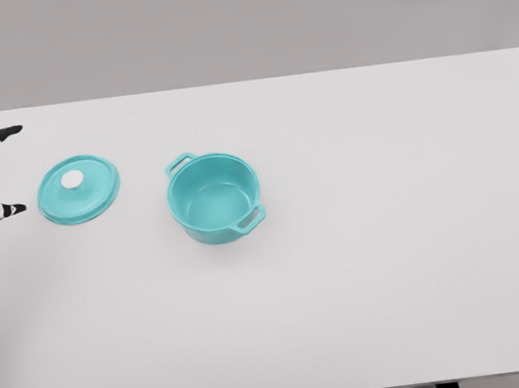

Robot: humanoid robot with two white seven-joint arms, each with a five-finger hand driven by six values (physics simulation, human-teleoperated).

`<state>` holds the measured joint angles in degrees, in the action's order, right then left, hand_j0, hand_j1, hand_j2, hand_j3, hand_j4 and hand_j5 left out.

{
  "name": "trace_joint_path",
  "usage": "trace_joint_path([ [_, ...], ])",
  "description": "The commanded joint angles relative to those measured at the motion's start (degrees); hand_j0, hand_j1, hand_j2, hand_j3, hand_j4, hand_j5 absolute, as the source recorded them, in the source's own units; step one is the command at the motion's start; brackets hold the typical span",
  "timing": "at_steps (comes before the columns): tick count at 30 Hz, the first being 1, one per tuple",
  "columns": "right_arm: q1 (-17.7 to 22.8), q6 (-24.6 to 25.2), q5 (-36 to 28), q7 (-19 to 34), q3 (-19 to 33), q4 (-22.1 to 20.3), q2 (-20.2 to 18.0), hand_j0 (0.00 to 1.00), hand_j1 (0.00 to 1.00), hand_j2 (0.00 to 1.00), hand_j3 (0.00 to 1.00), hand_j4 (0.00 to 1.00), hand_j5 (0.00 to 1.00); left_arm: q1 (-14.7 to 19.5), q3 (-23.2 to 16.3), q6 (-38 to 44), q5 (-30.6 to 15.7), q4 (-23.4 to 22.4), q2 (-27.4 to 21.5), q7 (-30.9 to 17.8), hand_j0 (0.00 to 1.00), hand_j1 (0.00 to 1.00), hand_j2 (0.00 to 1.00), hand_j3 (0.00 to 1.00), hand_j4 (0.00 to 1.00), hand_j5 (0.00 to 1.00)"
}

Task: Cover the pot with left arm

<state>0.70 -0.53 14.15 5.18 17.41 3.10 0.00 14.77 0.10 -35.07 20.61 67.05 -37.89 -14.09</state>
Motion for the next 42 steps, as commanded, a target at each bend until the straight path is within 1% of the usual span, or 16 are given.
trace_joint_path([
  [1,0.0,0.0,0.0,0.0,0.0,0.0,0.0,1.00,1.00,1.00,1.00,1.00,1.00,0.0,0.0,0.1,-0.1,-0.1,0.0,0.0,1.00,1.00,1.00,1.00,1.00,1.00],
  [6,0.0,0.0,0.0,0.0,0.0,0.0,0.0,1.00,1.00,1.00,1.00,1.00,1.00,0.3,-0.3,0.1,0.0,-0.4,0.0,0.0,1.00,1.00,1.00,1.00,1.00,1.00],
  [8,0.0,0.0,0.0,0.0,0.0,0.0,0.0,1.00,1.00,1.00,1.00,1.00,1.00,1.8,-2.8,0.1,-0.2,-0.6,0.0,0.0,1.00,1.00,1.00,1.00,1.00,1.00],
  [10,-0.1,0.0,0.0,0.0,0.0,0.0,0.0,1.00,1.00,1.00,1.00,1.00,1.00,3.6,-4.1,0.1,-0.1,-2.5,0.0,0.0,1.00,1.00,1.00,1.00,1.00,1.00],
  [12,0.0,0.0,0.0,0.0,0.0,0.0,0.0,1.00,1.00,1.00,1.00,1.00,1.00,5.7,-6.3,0.1,-0.2,-3.4,2.2,0.0,1.00,1.00,1.00,1.00,1.00,1.00],
  [13,0.0,0.0,0.0,0.0,0.0,0.0,0.0,1.00,1.00,1.00,1.00,1.00,1.00,6.5,-7.6,0.1,-0.4,-3.4,2.6,0.1,0.79,0.79,0.79,0.79,0.79,0.79],
  [15,-0.1,0.0,0.0,0.0,0.0,0.0,0.0,1.00,1.00,1.00,1.00,1.00,1.00,7.0,-7.7,0.1,-0.6,-3.4,2.6,0.2,0.63,0.63,0.63,0.63,0.63,0.63],
  [16,0.0,0.0,0.0,0.0,0.0,0.0,0.0,1.00,1.00,1.00,1.00,1.00,1.00,7.9,-7.7,0.1,-1.3,-3.4,2.7,0.2,0.63,0.63,0.63,0.63,0.63,0.63],
  [20,0.0,0.0,0.0,0.0,0.0,0.0,0.0,1.00,1.00,1.00,1.00,1.00,1.00,8.3,-10.4,0.1,-2.1,-3.4,2.7,0.1,0.61,0.61,0.61,0.61,0.61,0.61],
  [21,0.0,0.0,0.0,0.0,0.0,0.1,0.0,1.00,1.00,1.00,1.00,1.00,1.00,8.3,-11.4,0.1,-2.0,-3.6,2.7,0.0,0.58,0.58,0.58,0.58,0.58,0.58],
  [22,0.0,0.0,0.0,0.0,0.0,0.0,0.0,1.00,1.00,1.00,1.00,1.00,1.00,8.3,-12.8,0.1,-2.1,-3.5,2.6,0.0,0.58,0.58,0.58,0.58,0.58,0.58],
  [28,-0.1,0.0,0.0,0.0,0.0,0.0,0.0,1.00,1.00,1.00,1.00,1.00,1.00,8.7,-13.0,0.1,-1.2,-4.1,2.6,-0.1,0.62,0.62,0.62,0.62,0.62,0.62],
  [31,0.0,0.0,0.0,0.0,0.0,0.1,0.0,1.00,1.00,1.00,1.00,1.00,1.00,9.1,-13.0,0.1,-0.4,-4.6,2.7,-1.4,0.63,0.63,0.63,0.63,0.63,0.63],
  [34,0.0,0.0,0.0,0.0,0.0,0.1,0.0,1.00,1.00,1.00,1.00,1.00,1.00,9.5,-12.8,0.1,-0.1,-7.5,2.7,-4.2,0.63,0.63,0.63,0.63,0.63,0.63],
  [38,0.0,0.0,0.0,0.0,0.0,0.0,0.0,1.00,1.00,1.00,1.00,1.00,1.00,9.6,-12.3,0.1,0.7,-8.8,2.8,-4.5,0.68,0.68,0.68,0.68,0.68,0.68],
  [42,0.0,0.0,0.0,0.0,0.0,0.0,0.0,1.00,1.00,1.00,1.00,1.00,1.00,10.1,-12.2,0.1,0.7,-9.3,2.8,-4.6,0.68,0.68,0.68,0.68,0.68,0.68],
])
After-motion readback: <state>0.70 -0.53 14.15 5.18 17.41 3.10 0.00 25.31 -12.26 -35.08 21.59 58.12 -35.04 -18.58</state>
